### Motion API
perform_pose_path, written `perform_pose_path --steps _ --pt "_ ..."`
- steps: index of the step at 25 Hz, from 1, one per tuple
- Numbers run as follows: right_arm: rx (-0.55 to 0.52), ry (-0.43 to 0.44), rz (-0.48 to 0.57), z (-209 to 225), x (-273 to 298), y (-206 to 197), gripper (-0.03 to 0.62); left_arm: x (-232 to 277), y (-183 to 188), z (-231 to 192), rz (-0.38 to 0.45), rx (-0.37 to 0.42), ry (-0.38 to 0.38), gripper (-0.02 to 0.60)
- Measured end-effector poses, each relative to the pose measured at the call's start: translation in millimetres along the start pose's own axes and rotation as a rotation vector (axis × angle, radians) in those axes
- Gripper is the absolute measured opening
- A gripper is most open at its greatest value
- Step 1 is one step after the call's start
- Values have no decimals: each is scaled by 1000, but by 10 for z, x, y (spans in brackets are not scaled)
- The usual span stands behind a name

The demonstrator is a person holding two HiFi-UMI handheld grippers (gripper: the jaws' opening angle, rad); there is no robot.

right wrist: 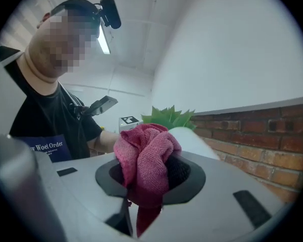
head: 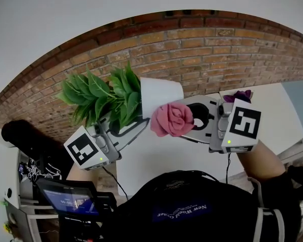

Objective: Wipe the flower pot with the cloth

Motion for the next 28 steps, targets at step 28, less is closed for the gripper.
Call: perform_pose_path --steps 28 --pt "260 90 256 643 -512 -43 109 -331 363 407 331 -34 -315 11"
Point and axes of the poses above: the fingertips, and each gripper's own axes: x forward along the fingers, z to its right, y out of its top, the point moved 2 cm from there along -x, backward along the fingers, and after that the axes turned 7 degrees about y, right-handed, at the moved point
